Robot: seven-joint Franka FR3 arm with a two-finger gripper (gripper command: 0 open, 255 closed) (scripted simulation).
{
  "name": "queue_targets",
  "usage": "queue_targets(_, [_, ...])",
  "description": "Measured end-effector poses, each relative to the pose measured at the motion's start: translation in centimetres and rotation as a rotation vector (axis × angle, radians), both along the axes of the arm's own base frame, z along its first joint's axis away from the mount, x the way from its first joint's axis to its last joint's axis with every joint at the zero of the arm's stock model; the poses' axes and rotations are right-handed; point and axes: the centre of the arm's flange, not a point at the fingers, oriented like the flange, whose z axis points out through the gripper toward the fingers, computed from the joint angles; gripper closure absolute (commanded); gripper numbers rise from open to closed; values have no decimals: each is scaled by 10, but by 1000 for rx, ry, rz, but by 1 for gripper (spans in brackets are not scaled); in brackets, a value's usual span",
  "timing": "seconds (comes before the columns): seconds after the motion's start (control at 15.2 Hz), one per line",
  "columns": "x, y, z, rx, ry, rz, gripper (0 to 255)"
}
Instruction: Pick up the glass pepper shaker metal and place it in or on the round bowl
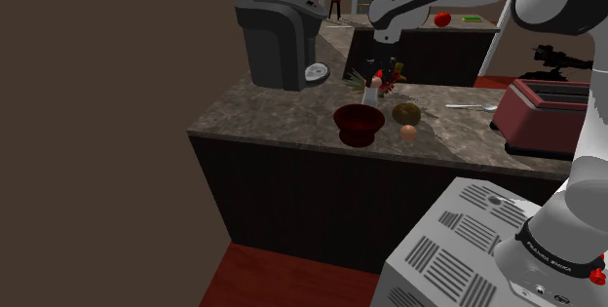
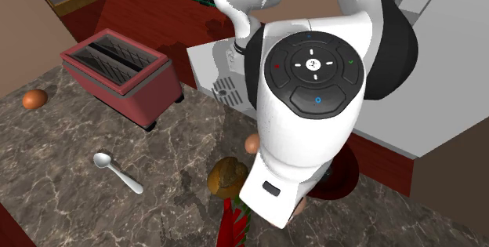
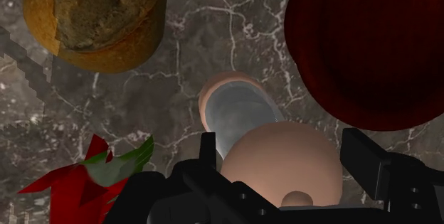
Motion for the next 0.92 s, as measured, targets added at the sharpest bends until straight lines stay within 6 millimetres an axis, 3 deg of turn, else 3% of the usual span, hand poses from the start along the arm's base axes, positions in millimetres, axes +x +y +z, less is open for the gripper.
queue_targets(0.92, [1,0,71,0,0,0,255])
